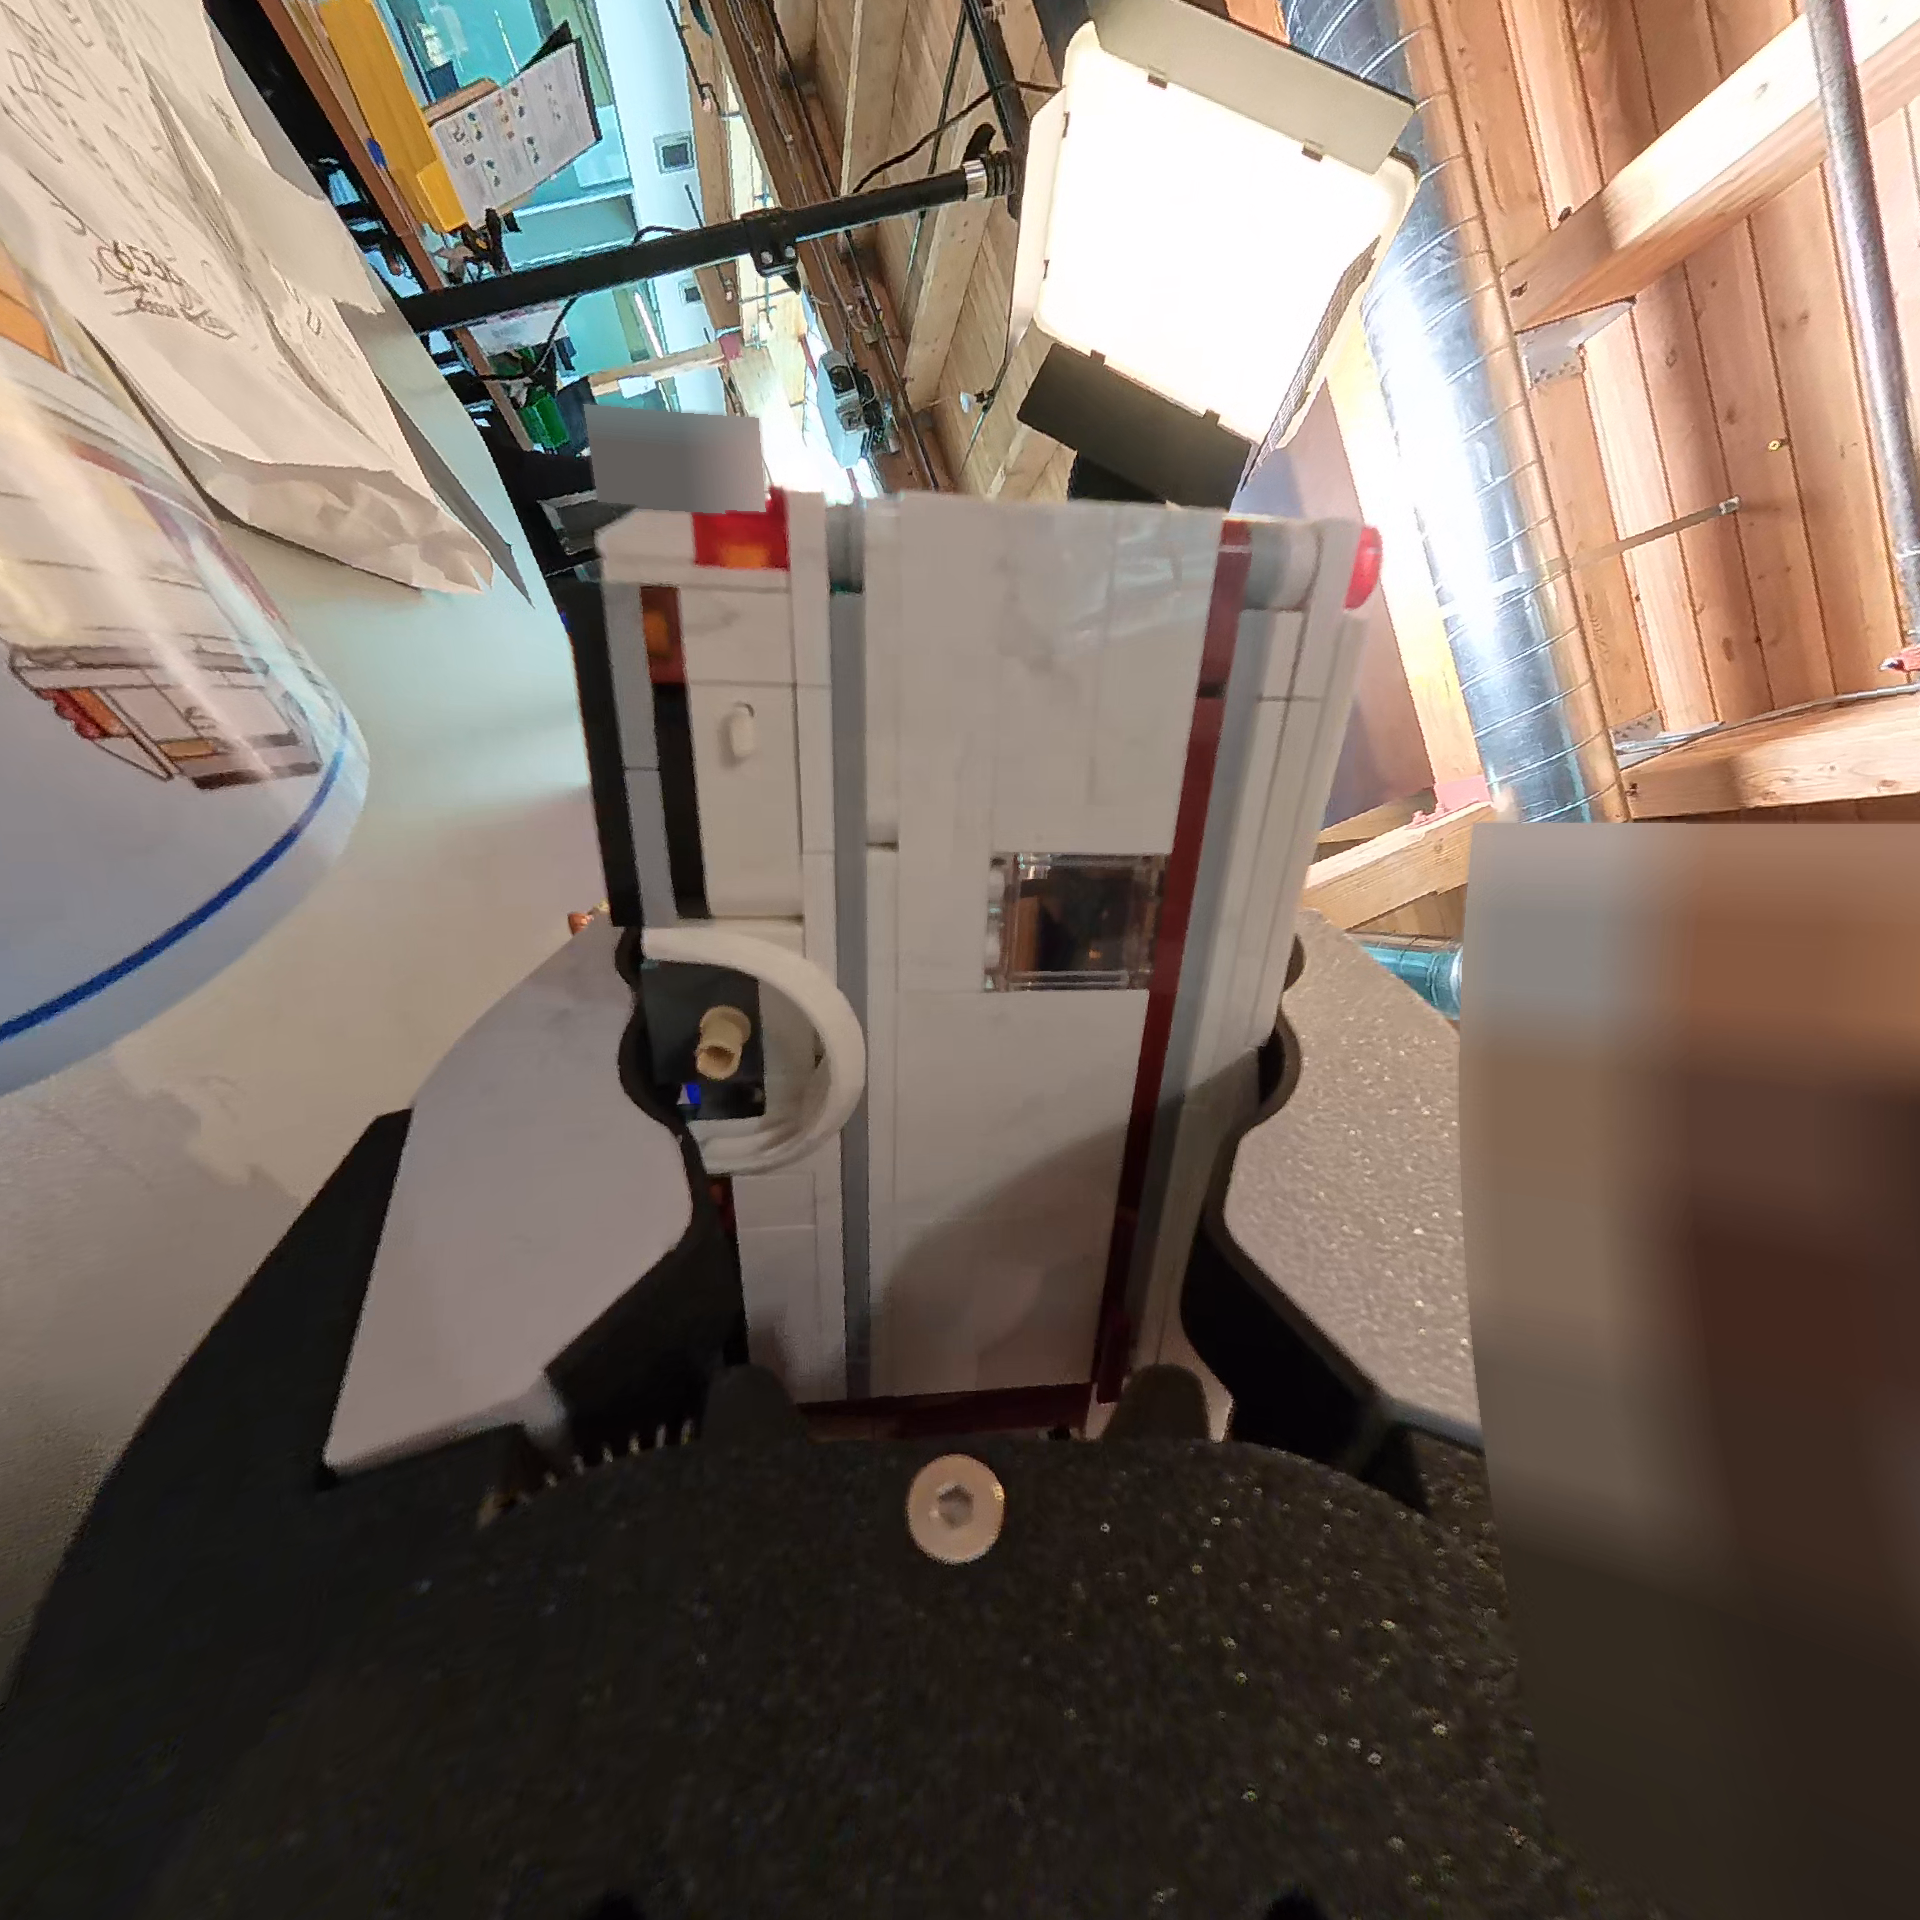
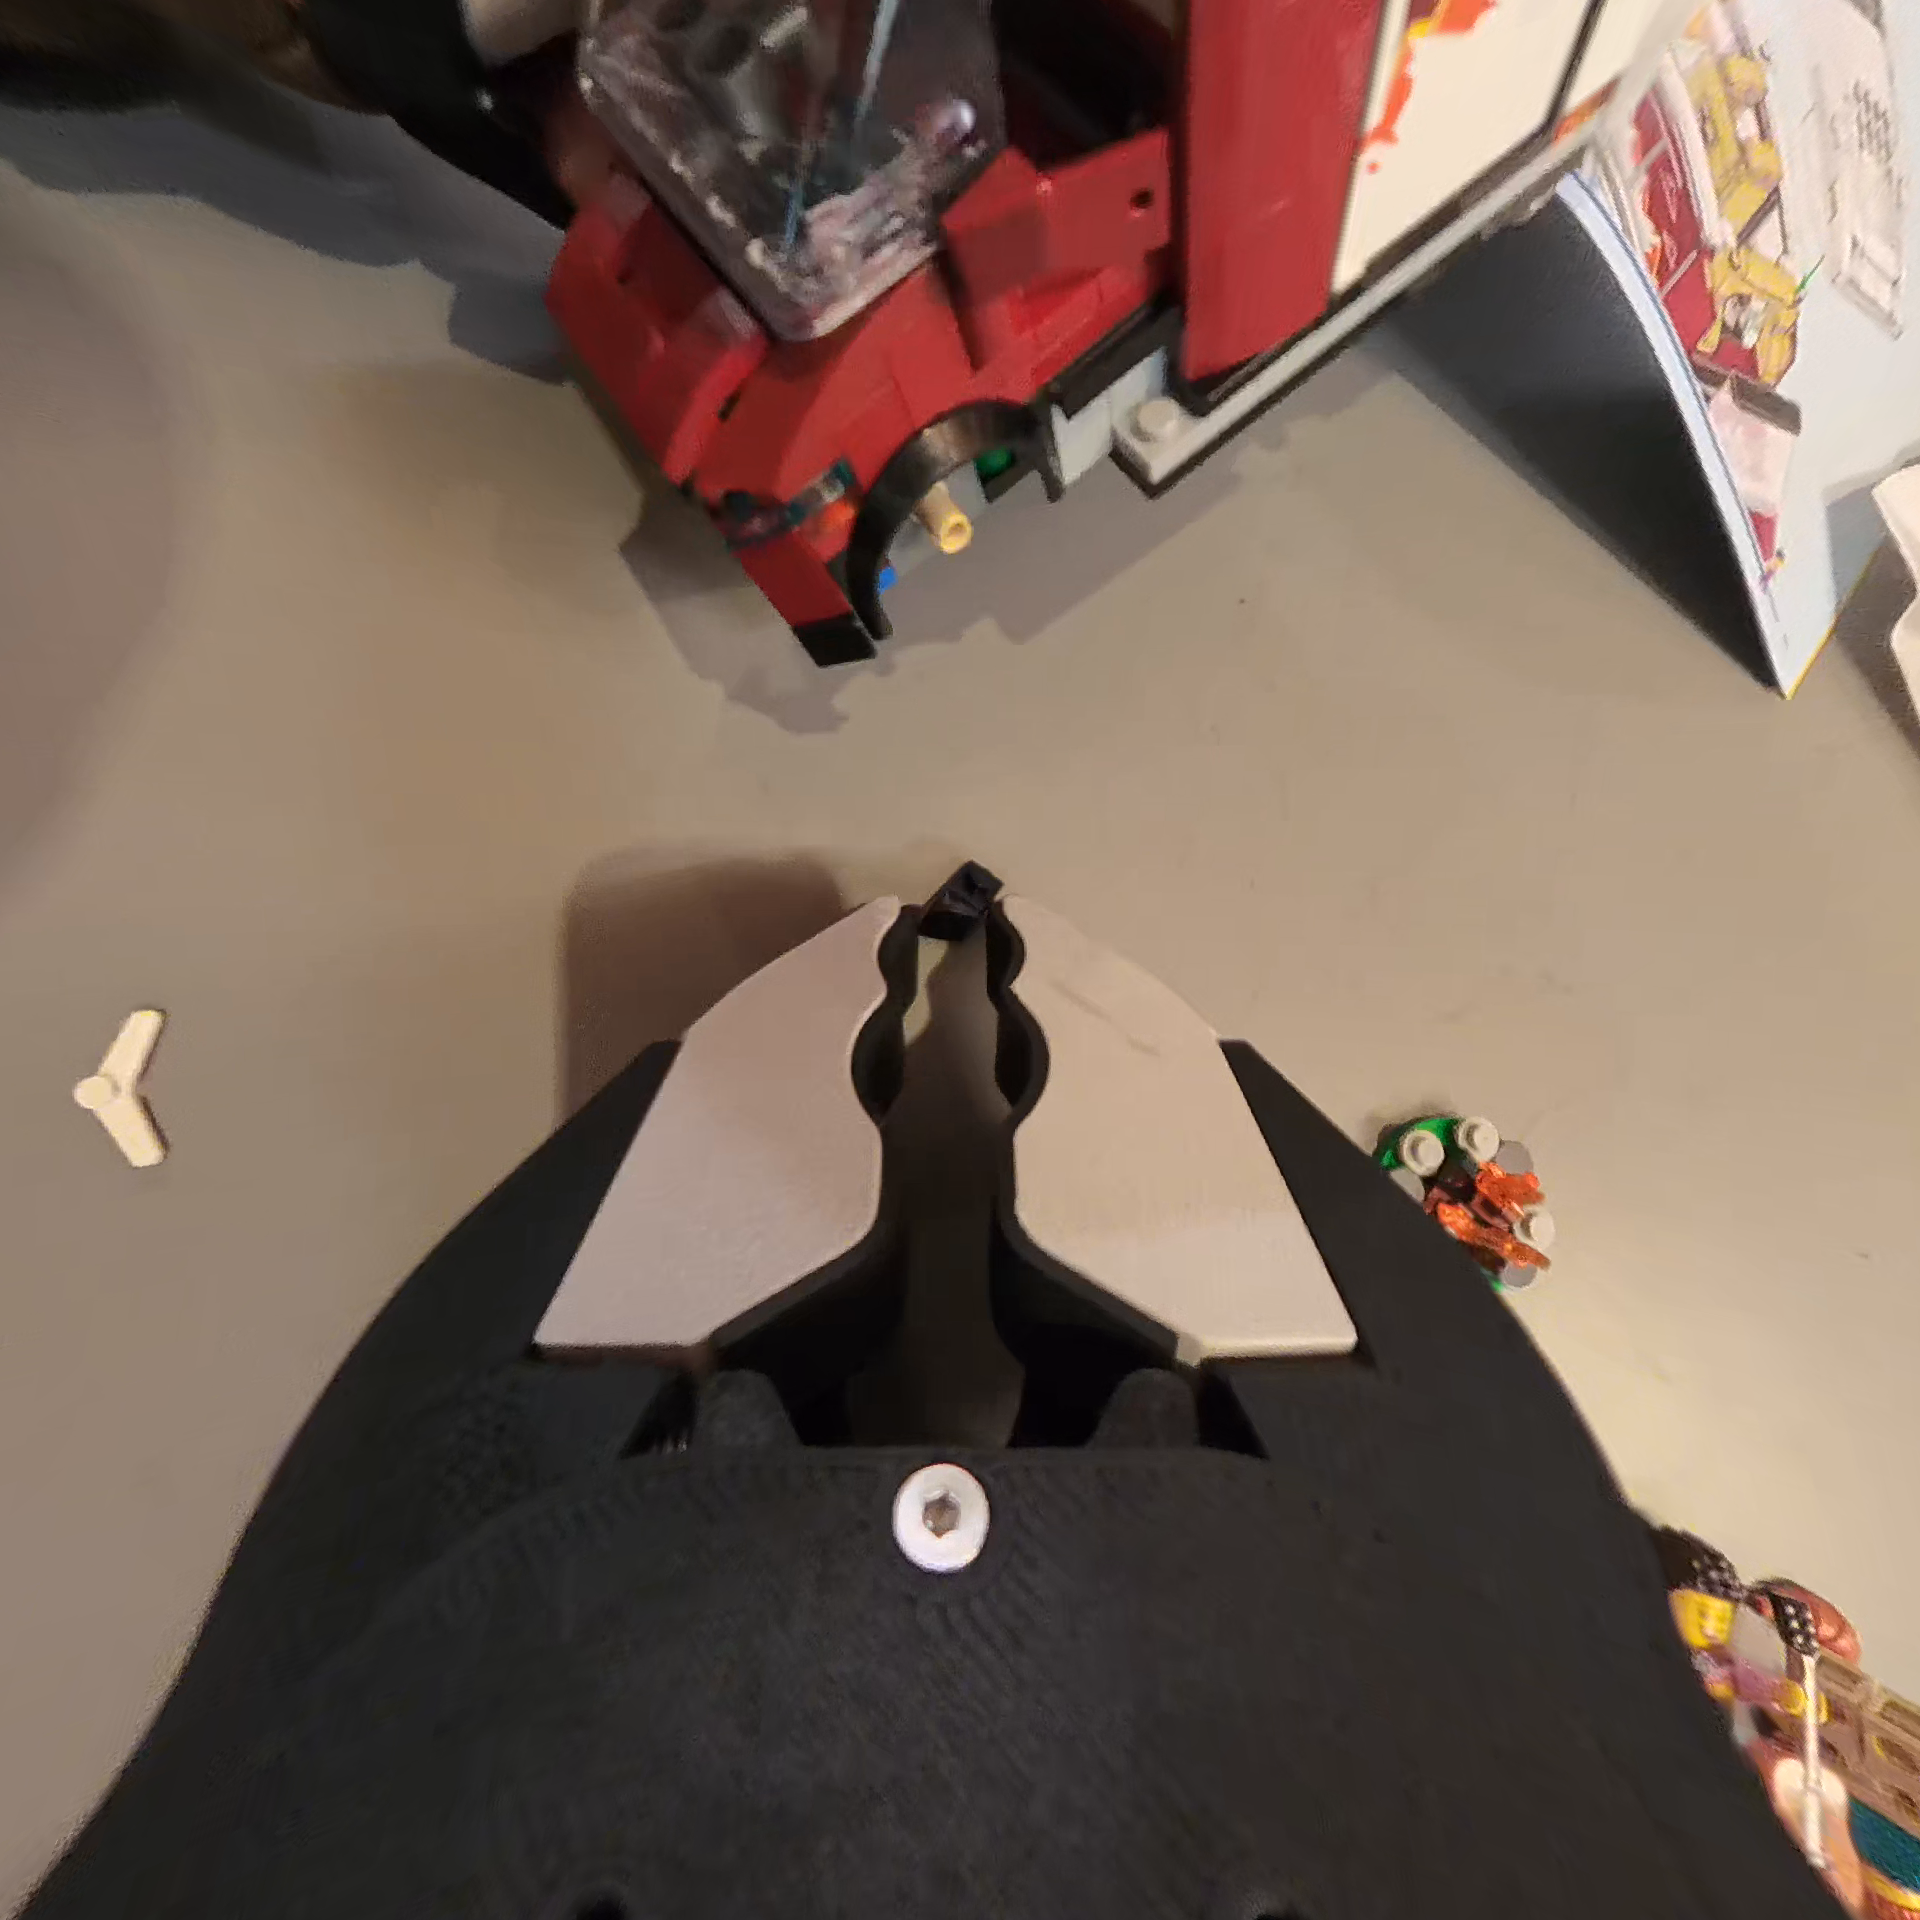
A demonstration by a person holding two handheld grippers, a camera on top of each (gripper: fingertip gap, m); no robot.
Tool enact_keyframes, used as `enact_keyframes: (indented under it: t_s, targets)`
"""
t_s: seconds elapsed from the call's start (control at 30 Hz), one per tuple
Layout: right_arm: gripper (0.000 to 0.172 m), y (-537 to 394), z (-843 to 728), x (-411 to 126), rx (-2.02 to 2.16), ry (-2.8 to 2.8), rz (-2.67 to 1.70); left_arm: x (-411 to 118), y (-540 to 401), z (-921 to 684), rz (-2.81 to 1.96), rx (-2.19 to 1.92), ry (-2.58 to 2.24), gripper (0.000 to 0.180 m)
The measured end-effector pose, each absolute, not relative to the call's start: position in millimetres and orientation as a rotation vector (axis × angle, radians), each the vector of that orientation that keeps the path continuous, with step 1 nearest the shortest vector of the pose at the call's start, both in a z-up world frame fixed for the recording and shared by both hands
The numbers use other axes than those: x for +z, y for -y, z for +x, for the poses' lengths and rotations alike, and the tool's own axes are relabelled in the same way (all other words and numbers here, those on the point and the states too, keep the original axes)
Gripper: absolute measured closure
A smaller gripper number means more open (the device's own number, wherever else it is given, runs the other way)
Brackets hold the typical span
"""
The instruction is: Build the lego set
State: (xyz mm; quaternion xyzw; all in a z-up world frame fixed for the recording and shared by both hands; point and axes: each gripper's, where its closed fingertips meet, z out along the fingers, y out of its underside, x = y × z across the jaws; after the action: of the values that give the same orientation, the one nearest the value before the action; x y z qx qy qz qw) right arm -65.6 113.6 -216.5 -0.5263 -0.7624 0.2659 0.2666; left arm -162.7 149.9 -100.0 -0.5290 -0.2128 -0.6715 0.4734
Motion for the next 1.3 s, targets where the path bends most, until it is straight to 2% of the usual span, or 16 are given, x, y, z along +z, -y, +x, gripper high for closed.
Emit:
enact_keyframes:
  t_s: [0.23, 0.43, 0.6, 0.9, 1.3]
  targets:
    - [0.162, -125, -70, -205, 0.704, 1.981, -1.369, -94, -149, -163, -1.211, -1.683, 0.519, 0.071]
    - [0.162, -124, -76, -151, 0.918, 1.763, -1.192, -88, -147, -162, -1.095, -1.771, 0.541, 0.071]
    - [0.162, -115, -75, -125, 0.917, 1.69, -1.015, -90, -148, -152, -1.04, -1.85, 0.574, 0.071]
    - [0.163, -120, -77, -132, 0.751, 1.718, -1.0, -92, -148, -145, -0.96, -1.91, 0.625, 0.071]
    - [0.163, -114, -73, -121, 0.859, 1.74, -0.956, -85, -144, -142, -0.9, -1.942, 0.61, 0.071]
